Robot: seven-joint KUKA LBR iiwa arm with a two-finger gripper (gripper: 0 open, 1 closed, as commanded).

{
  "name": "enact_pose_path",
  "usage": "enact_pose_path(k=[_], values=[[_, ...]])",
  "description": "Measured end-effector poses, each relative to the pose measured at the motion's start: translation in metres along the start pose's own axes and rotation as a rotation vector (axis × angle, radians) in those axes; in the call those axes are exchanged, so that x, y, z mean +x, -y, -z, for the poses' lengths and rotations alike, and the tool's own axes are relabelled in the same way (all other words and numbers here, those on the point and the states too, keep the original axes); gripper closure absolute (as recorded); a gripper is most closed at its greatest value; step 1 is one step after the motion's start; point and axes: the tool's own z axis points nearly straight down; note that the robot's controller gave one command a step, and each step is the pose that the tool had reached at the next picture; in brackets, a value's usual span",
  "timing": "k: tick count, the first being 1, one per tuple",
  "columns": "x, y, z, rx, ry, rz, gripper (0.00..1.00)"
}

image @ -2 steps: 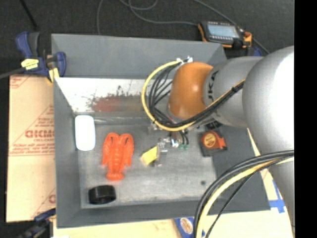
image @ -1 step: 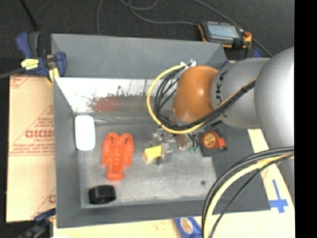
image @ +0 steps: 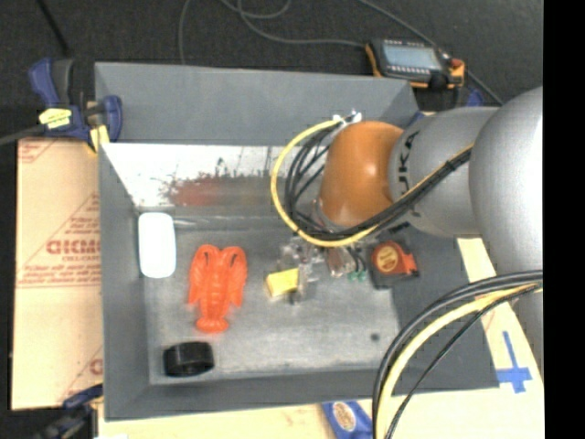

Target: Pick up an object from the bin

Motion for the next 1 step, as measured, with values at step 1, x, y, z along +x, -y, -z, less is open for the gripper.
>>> enact_pose_path(k=[1], values=[[0.006,0.0004,0.0404,-0.001,-0.005,0.001,1.0]])
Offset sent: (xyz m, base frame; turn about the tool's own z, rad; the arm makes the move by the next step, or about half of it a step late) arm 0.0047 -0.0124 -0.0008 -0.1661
